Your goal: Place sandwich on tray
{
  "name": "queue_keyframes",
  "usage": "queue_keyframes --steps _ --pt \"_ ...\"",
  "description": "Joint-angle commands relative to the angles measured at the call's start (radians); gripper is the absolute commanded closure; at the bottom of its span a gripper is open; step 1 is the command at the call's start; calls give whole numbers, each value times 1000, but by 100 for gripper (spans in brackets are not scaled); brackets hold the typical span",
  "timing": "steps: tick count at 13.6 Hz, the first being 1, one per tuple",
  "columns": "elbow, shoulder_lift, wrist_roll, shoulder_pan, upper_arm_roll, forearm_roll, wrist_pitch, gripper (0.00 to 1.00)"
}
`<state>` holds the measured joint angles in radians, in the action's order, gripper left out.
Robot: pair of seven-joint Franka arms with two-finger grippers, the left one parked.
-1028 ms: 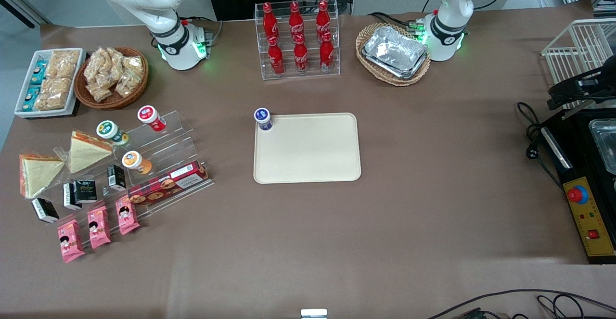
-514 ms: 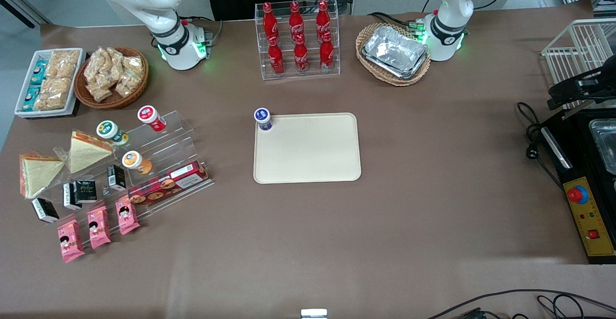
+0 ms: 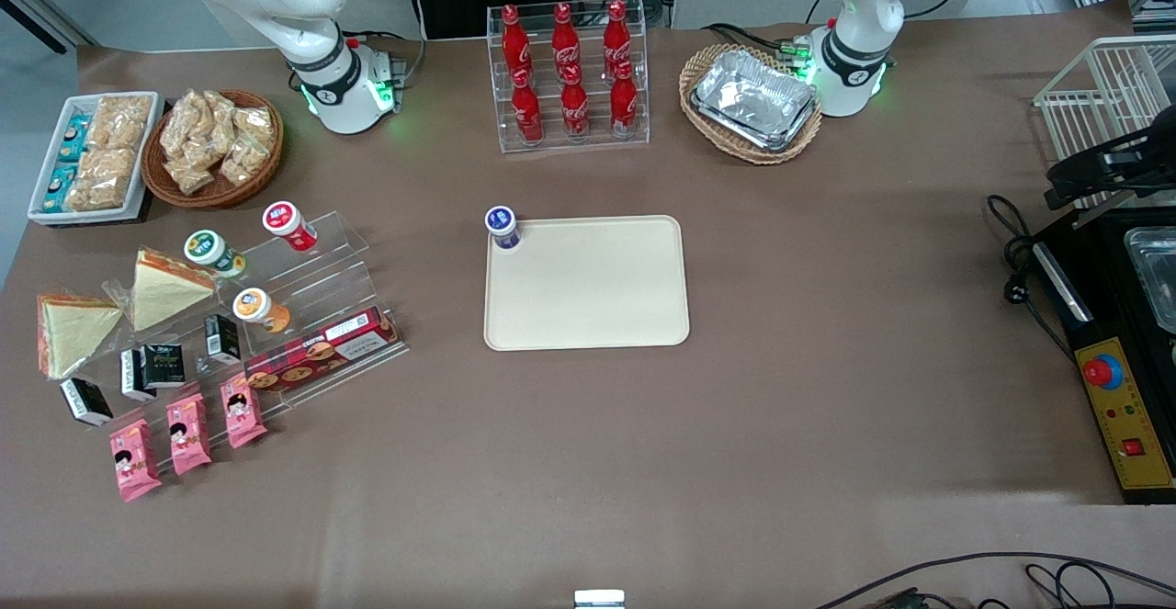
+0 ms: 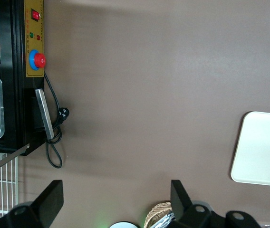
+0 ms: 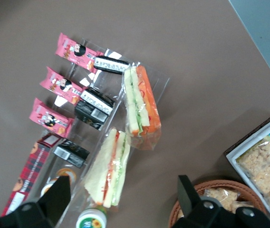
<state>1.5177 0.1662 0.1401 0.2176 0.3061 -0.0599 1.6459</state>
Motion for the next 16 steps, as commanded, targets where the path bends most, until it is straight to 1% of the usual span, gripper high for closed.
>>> queue_keyframes --steps 1,9,13,16 --pt "50 25 -65 31 1 -8 70 0" --pt "62 104 -68 34 -1 -5 156 0" --pt "172 108 -70 23 -1 -5 285 0" --pt "226 107 -76 20 -5 -3 334 0"
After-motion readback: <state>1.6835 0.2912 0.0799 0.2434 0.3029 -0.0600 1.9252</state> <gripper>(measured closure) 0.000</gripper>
